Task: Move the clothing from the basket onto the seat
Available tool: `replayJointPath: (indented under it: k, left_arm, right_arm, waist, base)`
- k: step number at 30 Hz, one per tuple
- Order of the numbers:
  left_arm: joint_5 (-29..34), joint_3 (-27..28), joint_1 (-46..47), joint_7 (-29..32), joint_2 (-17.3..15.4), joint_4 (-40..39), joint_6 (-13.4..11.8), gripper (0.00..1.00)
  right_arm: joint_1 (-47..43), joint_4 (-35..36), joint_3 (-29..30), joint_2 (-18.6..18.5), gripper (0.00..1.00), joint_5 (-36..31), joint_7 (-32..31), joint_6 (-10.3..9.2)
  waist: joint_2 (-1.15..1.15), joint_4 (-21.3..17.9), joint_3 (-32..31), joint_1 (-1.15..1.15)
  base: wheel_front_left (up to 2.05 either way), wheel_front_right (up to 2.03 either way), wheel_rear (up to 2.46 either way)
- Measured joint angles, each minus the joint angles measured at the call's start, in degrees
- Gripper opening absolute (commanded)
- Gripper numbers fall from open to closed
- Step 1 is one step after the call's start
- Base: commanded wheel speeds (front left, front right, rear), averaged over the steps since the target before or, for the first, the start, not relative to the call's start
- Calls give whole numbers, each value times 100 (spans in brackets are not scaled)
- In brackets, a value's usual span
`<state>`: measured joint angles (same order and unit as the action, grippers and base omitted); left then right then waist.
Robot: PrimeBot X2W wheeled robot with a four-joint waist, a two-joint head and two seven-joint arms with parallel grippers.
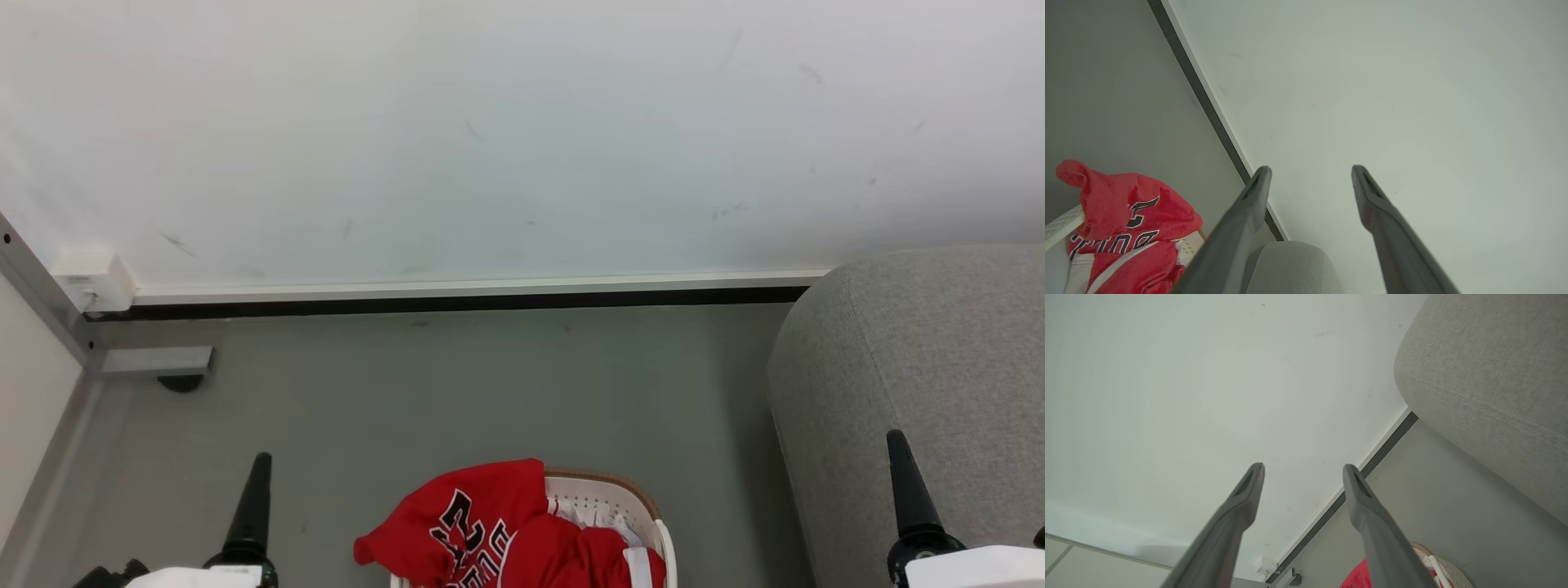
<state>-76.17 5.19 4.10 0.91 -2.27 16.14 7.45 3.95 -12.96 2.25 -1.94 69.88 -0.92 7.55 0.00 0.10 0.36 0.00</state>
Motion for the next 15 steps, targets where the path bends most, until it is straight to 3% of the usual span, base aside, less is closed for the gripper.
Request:
replayJointPath:
  k: [15]
  left_arm:
    - [1838,-27,-93,-311,-2,-240,-42,100]
  right_arm:
    - [-27,107,-241,-19,100,-1868,336,0]
  waist:
    - [0,16,5,0]
  base:
    - [0,0,0]
